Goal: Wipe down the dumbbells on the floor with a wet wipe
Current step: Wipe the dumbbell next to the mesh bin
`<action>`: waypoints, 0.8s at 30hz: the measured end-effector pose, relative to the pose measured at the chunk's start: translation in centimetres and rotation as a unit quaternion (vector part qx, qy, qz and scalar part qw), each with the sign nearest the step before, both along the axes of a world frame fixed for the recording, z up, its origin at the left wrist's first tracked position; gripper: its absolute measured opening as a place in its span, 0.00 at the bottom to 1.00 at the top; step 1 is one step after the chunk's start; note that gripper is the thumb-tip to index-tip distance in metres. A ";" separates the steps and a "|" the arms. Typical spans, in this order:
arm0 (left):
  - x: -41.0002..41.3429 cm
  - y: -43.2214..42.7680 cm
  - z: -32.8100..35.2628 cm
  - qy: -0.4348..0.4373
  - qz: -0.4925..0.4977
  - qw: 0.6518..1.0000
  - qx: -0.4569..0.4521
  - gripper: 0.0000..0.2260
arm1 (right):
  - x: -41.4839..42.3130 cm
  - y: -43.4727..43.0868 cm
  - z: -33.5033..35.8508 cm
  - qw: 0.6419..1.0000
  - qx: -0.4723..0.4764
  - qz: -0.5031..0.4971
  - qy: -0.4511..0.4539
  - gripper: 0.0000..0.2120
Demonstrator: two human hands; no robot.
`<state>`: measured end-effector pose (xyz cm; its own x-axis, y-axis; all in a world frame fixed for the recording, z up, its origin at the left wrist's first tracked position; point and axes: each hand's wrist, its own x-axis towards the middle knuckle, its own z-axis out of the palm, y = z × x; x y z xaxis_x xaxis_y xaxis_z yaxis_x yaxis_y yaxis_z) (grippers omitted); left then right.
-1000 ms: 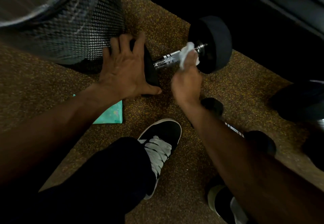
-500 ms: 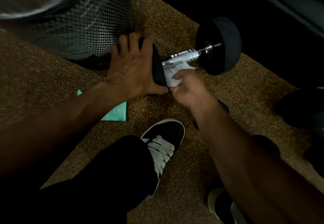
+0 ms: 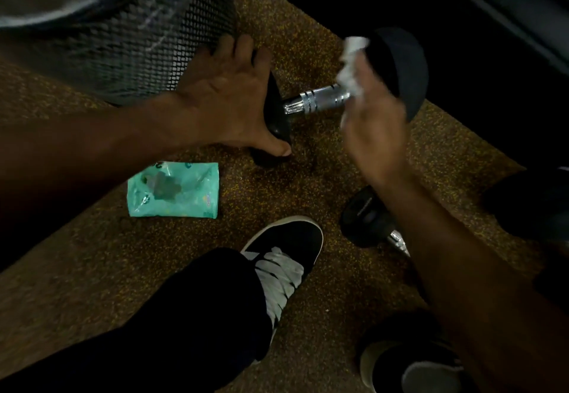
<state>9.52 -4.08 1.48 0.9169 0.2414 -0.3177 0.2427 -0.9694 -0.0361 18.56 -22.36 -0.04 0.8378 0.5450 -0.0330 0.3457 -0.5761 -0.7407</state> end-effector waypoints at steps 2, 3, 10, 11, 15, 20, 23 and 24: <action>0.7 0.4 0.4 0.033 -0.017 0.999 0.009 0.61 | -0.5 1.1 -1.7 0.962 -0.130 0.220 -0.094 0.28; 0.9 0.5 0.7 0.050 -0.022 0.998 0.010 0.60 | -1.2 1.6 -2.7 0.931 -0.180 0.290 -0.134 0.29; 1.7 1.1 1.3 0.099 -0.012 0.995 -0.004 0.61 | 1.8 0.9 -3.9 0.869 -0.319 0.292 -0.242 0.32; 1.8 1.0 1.3 0.098 -0.011 0.995 -0.003 0.61 | 1.2 1.2 -4.0 0.875 -0.298 0.295 -0.243 0.31; 1.6 0.8 1.3 0.091 -0.008 0.996 -0.012 0.60 | -0.3 1.1 -4.5 0.843 -0.239 0.407 -0.259 0.30; 1.6 1.0 1.4 0.085 0.012 0.995 -0.042 0.60 | 1.2 0.2 -3.5 0.838 -0.323 0.343 -0.276 0.31; 1.5 0.8 1.0 0.081 0.016 0.995 -0.064 0.59 | 0.3 -0.2 -4.6 0.803 -0.303 0.416 -0.300 0.31; 1.4 0.7 0.5 0.056 0.032 0.996 -0.063 0.57 | 0.4 -0.3 -4.4 0.802 -0.311 0.414 -0.297 0.30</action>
<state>10.93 -3.33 1.96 0.8576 0.2501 -0.4495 0.3059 -0.9505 0.0547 18.94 -22.62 -4.49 0.1649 0.9557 -0.2438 0.9863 -0.1606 0.0375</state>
